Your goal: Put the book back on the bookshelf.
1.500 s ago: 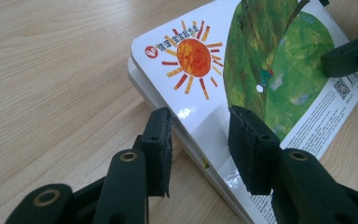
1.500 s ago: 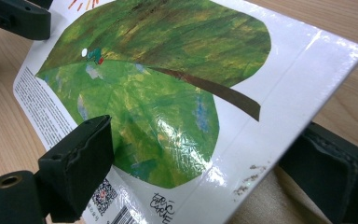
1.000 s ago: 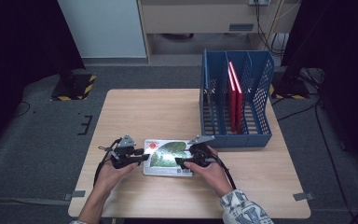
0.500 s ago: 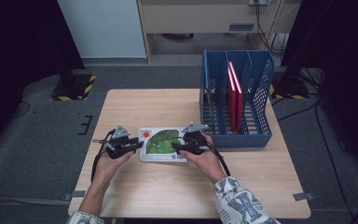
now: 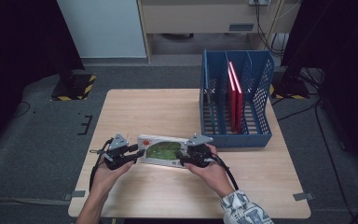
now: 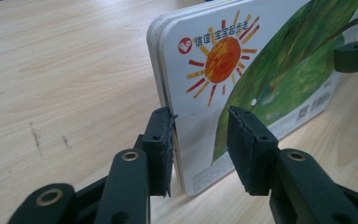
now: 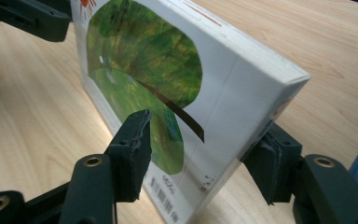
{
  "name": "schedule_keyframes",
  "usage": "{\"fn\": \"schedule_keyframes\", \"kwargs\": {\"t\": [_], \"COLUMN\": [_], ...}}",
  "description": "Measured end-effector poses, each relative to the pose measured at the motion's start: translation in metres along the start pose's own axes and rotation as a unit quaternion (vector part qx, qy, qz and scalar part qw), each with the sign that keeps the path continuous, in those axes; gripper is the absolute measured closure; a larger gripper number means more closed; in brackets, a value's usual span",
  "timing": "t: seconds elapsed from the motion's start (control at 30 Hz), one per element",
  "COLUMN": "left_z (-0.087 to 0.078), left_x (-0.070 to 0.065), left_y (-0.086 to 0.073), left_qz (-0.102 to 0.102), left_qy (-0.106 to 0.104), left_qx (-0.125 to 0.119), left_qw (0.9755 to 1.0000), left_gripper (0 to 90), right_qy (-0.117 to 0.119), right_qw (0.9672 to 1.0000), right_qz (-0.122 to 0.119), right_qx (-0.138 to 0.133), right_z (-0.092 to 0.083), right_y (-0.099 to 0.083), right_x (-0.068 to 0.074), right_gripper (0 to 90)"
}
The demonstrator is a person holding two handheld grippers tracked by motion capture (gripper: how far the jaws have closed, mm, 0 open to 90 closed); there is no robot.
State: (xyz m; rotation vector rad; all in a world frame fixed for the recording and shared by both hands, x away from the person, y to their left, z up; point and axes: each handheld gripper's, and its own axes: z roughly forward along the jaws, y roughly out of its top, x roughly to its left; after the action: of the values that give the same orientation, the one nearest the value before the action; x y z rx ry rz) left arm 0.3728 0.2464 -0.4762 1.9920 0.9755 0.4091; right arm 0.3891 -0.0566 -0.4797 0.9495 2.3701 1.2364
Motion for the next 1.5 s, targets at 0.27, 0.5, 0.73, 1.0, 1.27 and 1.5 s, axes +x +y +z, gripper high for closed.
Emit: {"fn": "schedule_keyframes", "kwargs": {"t": [0.27, 0.5, 0.73, 1.0, 1.27, 1.5], "left_z": [-0.004, -0.007, -0.009, -0.005, -0.002, -0.001], "left_x": [-0.006, -0.008, -0.004, -0.005, -0.004, 0.000], "left_y": [-0.011, -0.019, -0.022, -0.023, -0.024, -0.024], "left_qz": [-0.009, -0.016, -0.024, -0.019, -0.019, -0.023], "left_qy": [-0.001, 0.002, 0.010, 0.012, 0.016, 0.021], "left_qx": [0.004, 0.013, 0.017, 0.031, 0.042, 0.040], "left_qw": [0.9999, 0.9998, 0.9995, 0.9993, 0.9988, 0.9987], "left_gripper": [49.0, 43.2, 37.7, 35.8, 36.0, 35.9], "right_qy": [0.030, 0.068, 0.076, 0.101, 0.112, 0.121], "right_qw": [0.9995, 0.9975, 0.9968, 0.9946, 0.9933, 0.9923], "right_qz": [0.000, -0.004, -0.020, -0.026, -0.020, -0.014], "right_qx": [-0.010, -0.019, -0.014, -0.003, 0.019, 0.024], "right_z": [-0.007, -0.011, -0.002, 0.003, 0.008, 0.006], "right_y": [-0.005, -0.012, -0.012, -0.010, -0.009, -0.008], "right_x": [0.011, 0.021, 0.028, 0.020, 0.009, 0.008], "right_gripper": [42.5, 39.3, 34.0, 30.7, 40.5, 48.9]}}
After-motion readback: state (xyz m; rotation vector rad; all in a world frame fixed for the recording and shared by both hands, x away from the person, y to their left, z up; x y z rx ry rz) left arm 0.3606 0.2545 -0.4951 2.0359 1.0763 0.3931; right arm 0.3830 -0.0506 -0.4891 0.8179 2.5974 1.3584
